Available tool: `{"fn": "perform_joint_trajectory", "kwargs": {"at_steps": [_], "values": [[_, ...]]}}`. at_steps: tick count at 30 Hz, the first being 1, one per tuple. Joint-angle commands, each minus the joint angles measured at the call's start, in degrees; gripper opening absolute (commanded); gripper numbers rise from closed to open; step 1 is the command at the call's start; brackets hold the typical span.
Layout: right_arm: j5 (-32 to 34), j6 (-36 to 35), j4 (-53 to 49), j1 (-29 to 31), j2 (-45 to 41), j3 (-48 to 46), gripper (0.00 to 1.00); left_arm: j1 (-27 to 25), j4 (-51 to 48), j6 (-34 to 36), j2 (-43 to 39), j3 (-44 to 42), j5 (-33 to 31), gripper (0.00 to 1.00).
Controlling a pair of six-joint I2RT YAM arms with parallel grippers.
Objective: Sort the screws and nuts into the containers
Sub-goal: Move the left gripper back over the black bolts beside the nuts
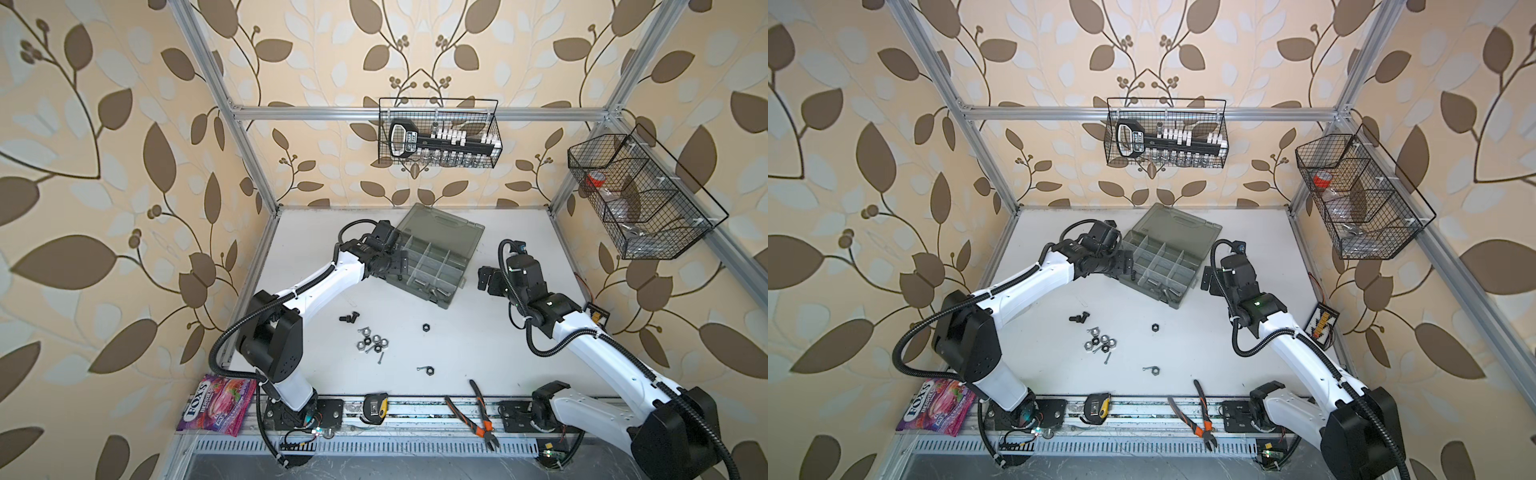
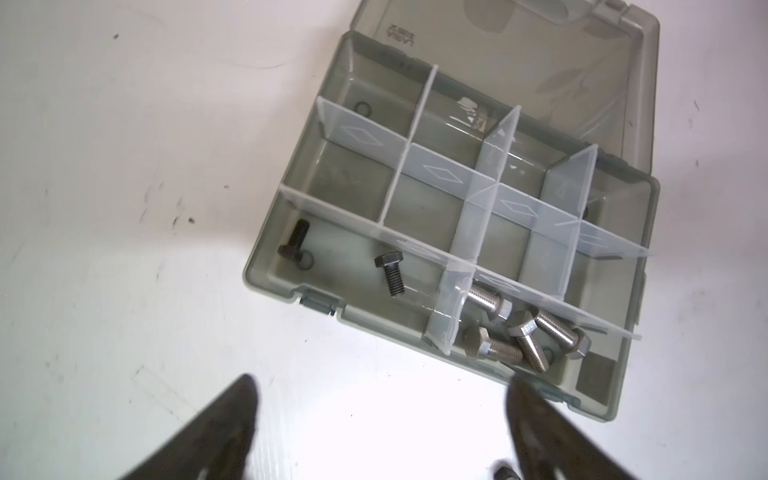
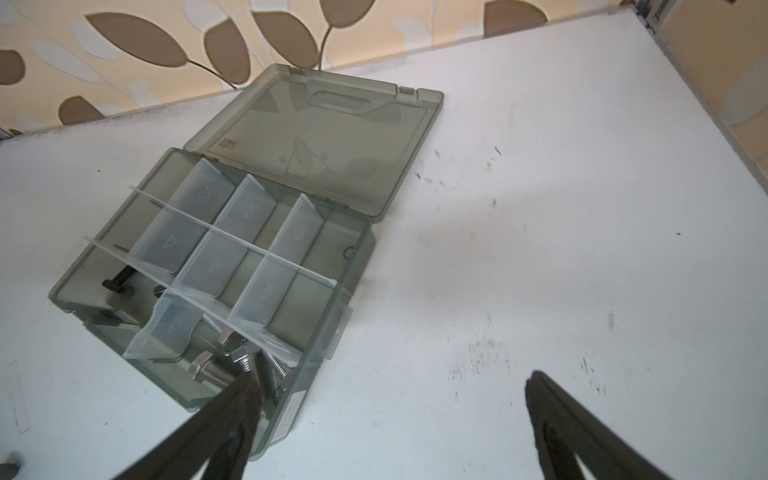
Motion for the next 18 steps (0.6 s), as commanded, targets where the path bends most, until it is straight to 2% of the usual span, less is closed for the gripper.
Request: {"fn": "perform_joint_trajectory", "kwargs": {"at_steps": [1,5,11,13,15,18], "values": [[-4.0,0.7,-1.3,-2.6,0.6,-1.4,1.00,-0.5,-3.1,-4.1,-5.2,-3.4,-5.8,0.99],[-4.1,0.5,-1.4,-4.2,0.4,-2.1,1.00,-0.1,-8.0,-8.3,-9.6,-7.5,-9.8,0.99],[-3.7,-0.2,-1.5,-4.6,0.4,-2.2,1.00,2.5,-16.1,-16.4,-13.0,-12.4,-10.3,0.99],[-3.5,-0.2,-1.7,-4.7,0.4,-2.1,1.00,3.3,-16.6,-19.7,-13.9,-14.9,-10.0,0.96],[-3.2,-0.3,-1.9,-4.7,0.0,-2.0,1.00,5.0,-15.8,-23.0,-15.1,-17.8,-8.4,0.94],[-2.5,-0.6,-2.3,-4.6,-0.9,-2.4,1.00,10.4,-11.7,-27.0,-17.0,-23.3,-1.1,0.96]]}}
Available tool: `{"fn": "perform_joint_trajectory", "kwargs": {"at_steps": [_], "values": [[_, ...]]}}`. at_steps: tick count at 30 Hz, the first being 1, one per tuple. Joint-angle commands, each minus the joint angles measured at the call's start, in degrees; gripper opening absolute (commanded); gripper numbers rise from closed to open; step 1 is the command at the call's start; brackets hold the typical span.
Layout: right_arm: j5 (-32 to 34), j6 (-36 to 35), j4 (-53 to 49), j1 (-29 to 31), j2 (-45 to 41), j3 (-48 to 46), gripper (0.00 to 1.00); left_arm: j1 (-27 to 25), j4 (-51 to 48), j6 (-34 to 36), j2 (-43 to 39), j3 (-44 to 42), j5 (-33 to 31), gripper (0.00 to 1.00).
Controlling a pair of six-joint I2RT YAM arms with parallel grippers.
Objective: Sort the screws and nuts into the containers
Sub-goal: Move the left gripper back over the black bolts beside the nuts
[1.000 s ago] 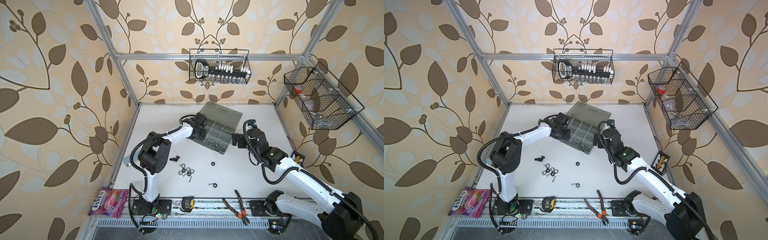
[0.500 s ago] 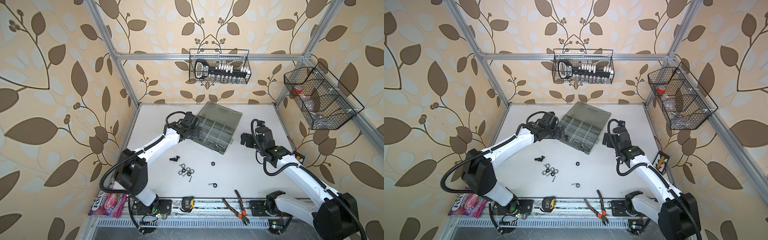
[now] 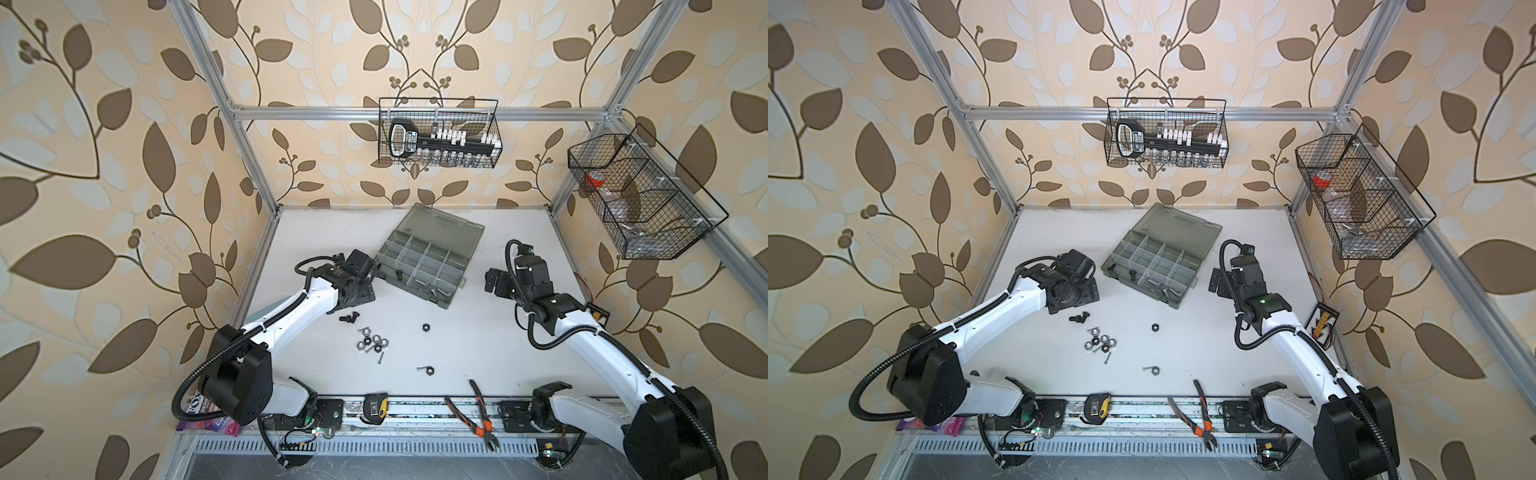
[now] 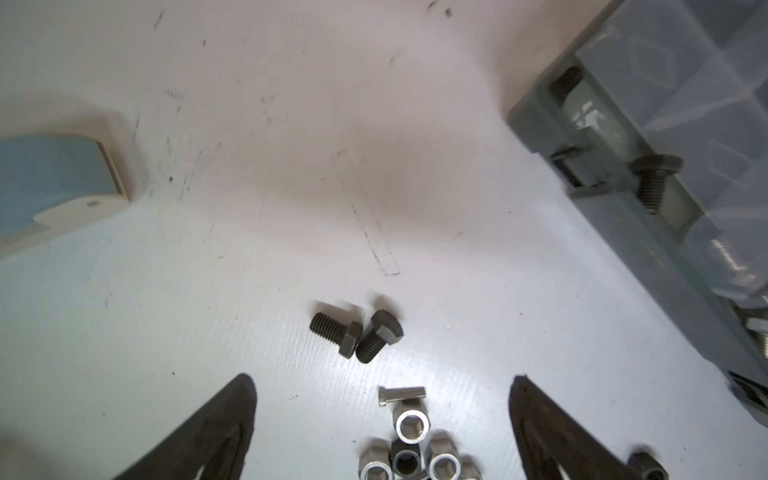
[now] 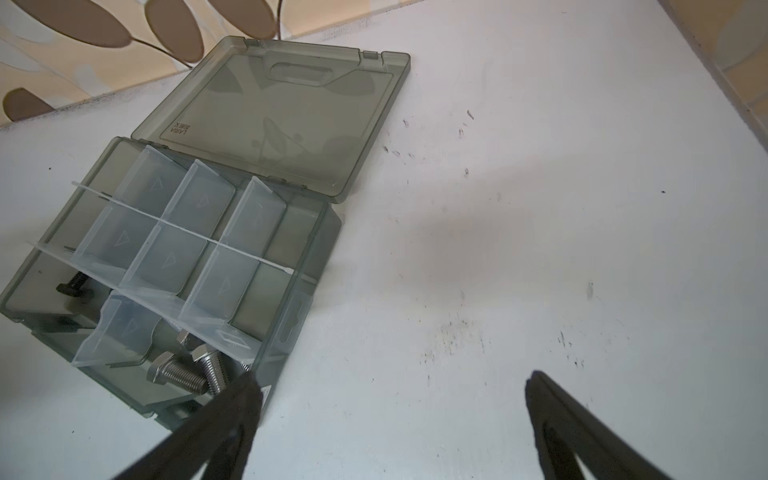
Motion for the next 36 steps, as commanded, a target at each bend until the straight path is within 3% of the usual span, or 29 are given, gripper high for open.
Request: {"fn": "perform_joint_trajectory", "kwargs": {"at_steps": [1,12,36], "values": [[0.8,-0.6,-1.4,-0.2,-1.6,-1.0,1.00,5.3,1.9,-8.5,-3.4,-5.1,6.2,0.96],[2.0,-1.9,-1.7,-0.4,-2.0,-1.0,1.00,9.3,2.3,-15.2,-7.2,-8.6,4.0,0.93],[3.3,-1.8,-1.9,-0.5,-3.9,-1.3,1.00,12.6,1.9,-23.5,2.5,-5.4,10.4,0.69]]}}
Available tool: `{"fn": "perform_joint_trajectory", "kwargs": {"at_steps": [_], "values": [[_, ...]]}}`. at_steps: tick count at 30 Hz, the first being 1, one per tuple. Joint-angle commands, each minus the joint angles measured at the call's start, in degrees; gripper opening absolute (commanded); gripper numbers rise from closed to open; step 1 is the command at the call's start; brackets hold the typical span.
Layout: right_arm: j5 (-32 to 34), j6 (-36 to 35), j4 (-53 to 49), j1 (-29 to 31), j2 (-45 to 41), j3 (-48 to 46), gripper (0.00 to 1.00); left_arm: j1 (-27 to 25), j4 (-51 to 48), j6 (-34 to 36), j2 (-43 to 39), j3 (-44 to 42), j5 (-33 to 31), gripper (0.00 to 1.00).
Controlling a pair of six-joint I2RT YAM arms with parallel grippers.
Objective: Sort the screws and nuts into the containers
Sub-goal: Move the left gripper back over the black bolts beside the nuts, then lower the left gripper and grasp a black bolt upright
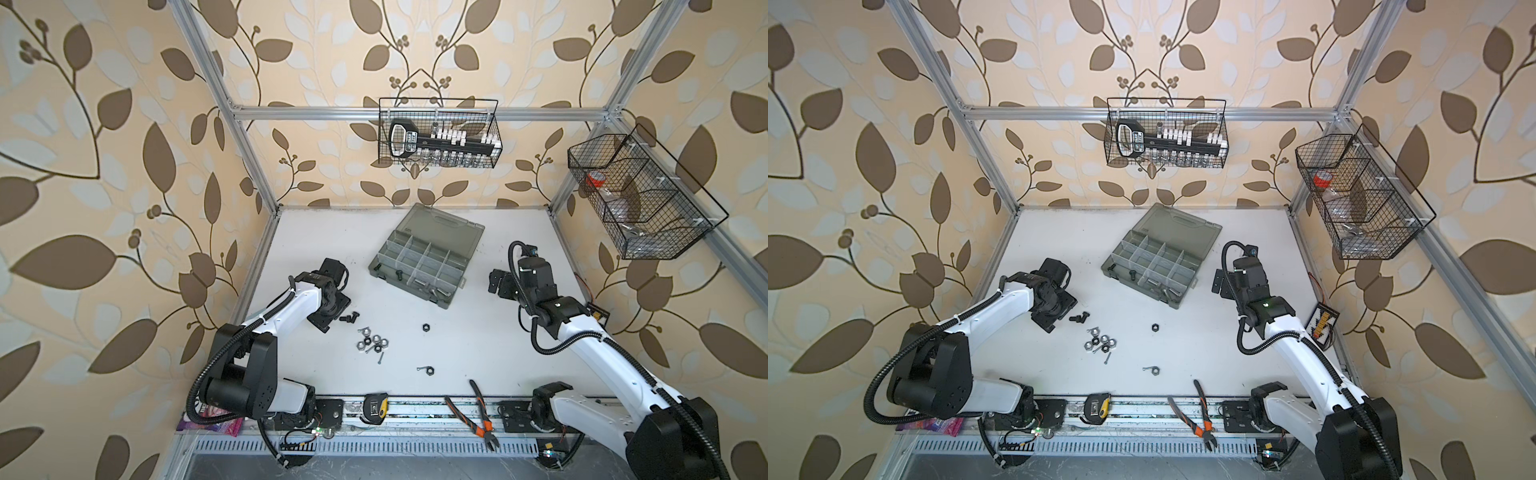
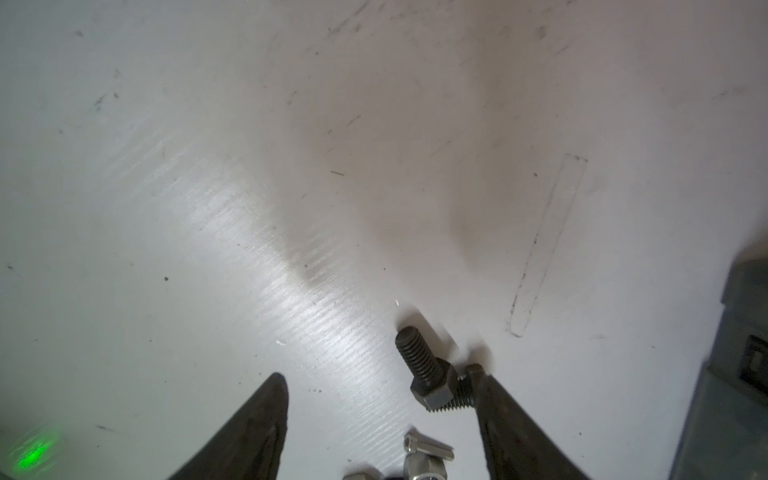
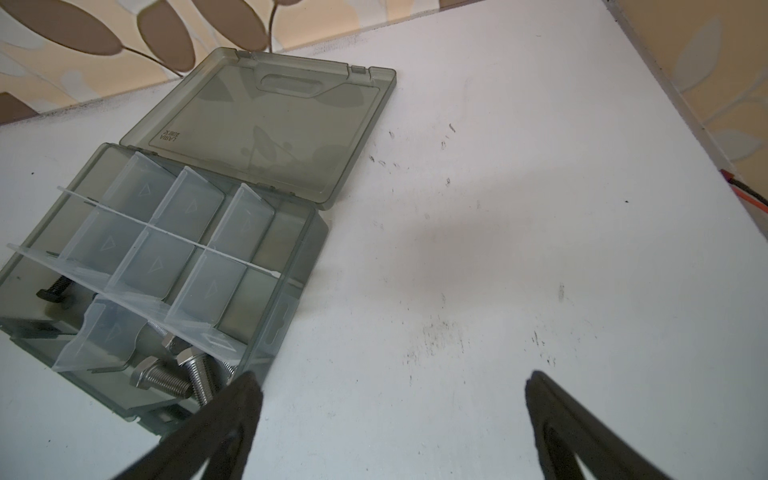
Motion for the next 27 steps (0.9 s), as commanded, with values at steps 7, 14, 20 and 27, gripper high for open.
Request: {"fn": "perform_joint_trajectory", "kwargs": {"at_steps": [7,14,20,27], "values": [[0.5,0.0,-1.2,-0.2,-1.4,-0.4,1.00,0.6,3.7,-5.3,1.7,0.3,3.8,0.56],[0.4,0.2,-1.5,-0.2,-1.5,-0.2,1.00,0.6,3.9,-7.1,4.6,0.2,2.8,0.46],[0.2,0.4,-1.5,-0.2,-2.0,-0.2,1.00,0.6,4.3,-9.0,4.9,-0.4,2.2,0.41],[0.4,0.4,-1.5,-0.3,-2.2,-0.3,1.00,0.5,4.6,-9.5,6.3,-0.2,2.7,0.36]]}}
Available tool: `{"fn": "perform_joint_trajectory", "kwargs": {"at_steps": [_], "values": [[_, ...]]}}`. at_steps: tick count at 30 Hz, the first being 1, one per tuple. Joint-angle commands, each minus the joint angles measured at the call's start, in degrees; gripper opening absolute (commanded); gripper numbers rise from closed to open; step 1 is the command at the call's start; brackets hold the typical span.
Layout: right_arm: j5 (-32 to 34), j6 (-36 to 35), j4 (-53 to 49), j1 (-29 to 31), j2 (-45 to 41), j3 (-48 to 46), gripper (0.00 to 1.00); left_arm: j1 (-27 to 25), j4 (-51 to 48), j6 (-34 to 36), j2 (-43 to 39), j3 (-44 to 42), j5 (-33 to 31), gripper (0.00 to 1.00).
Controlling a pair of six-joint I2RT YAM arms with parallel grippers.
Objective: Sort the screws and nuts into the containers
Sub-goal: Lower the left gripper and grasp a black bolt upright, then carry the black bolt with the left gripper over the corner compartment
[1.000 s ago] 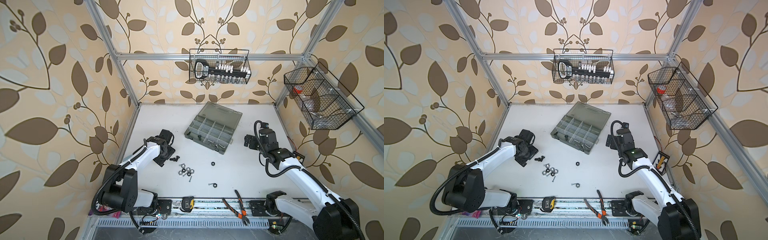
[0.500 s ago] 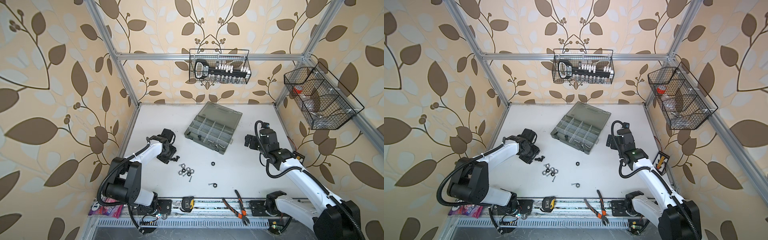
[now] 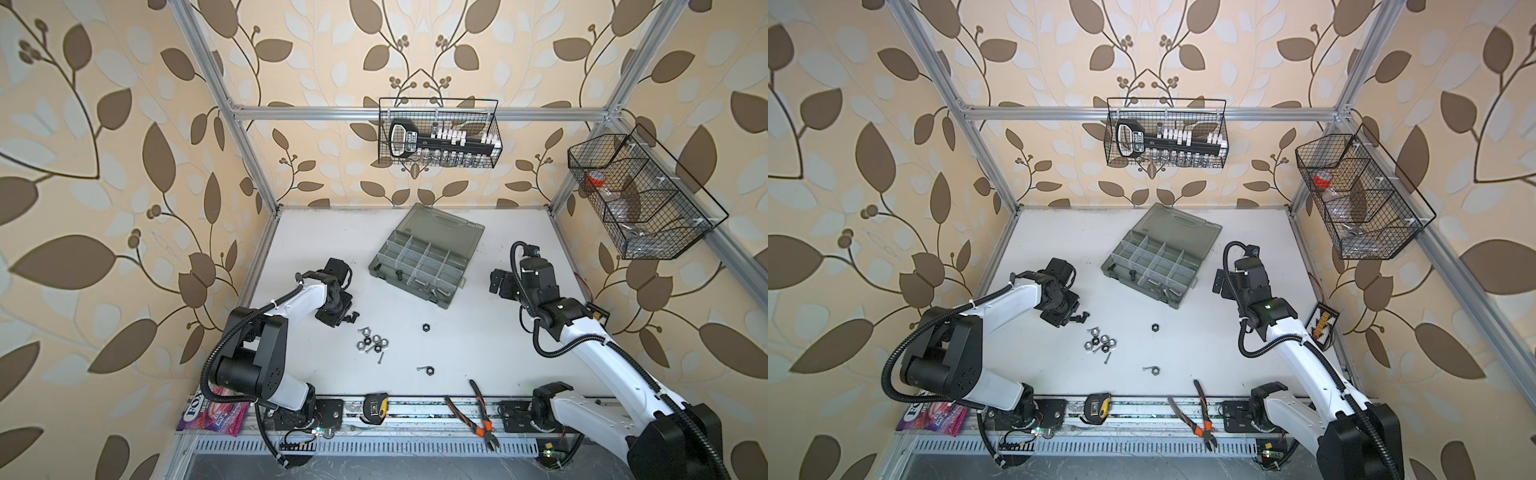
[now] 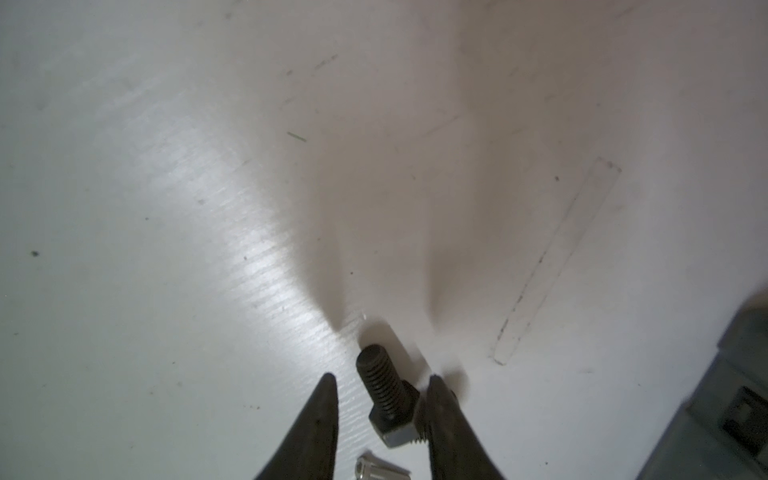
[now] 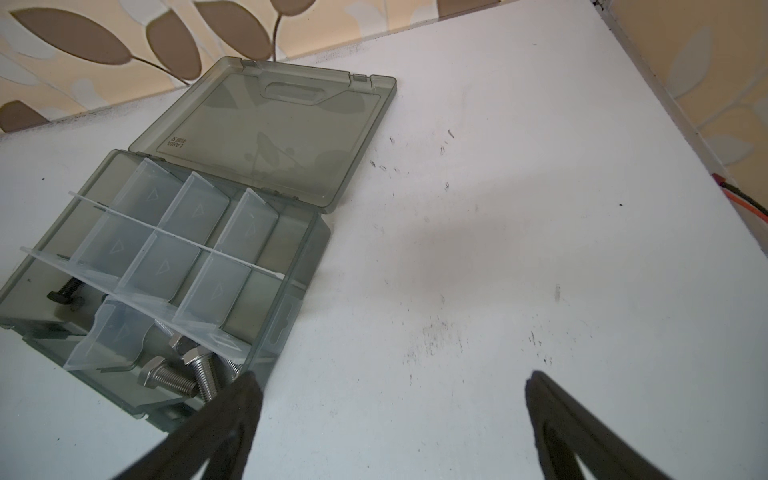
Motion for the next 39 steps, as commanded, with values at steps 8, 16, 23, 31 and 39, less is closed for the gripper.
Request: {"fn": "perform_joint_trajectory", "kwargs": {"at_steps": [8,16,23,31,39], "values": [[0.3,0.6,-1.0,-0.3,-1.3,-0.4,1.00,-0.2,0.4,-2.1,2.3,-0.4,0.2,0.31],[0.7,0.7,-1.0,-0.3,-1.7,-0.4,1.00,-1.9,0.5,-3.2,3.6,-0.8,0.3,0.29],[0.9,0.7,-1.1,-0.2,-1.8,-0.5,0.99,-2.7,0.4,-3.3,4.3,-0.7,0.5,0.23],[1.3,0.8,-1.0,-0.2,-2.1,-0.6,1.00,-2.7,-1.2,-1.9,2.4,-0.1,-0.7,0.12],[1.8,0.8,-1.0,-0.2,-2.2,-0.3,1.00,-2.7,-4.1,5.9,0.5,6.3,-2.4,0.07]]}}
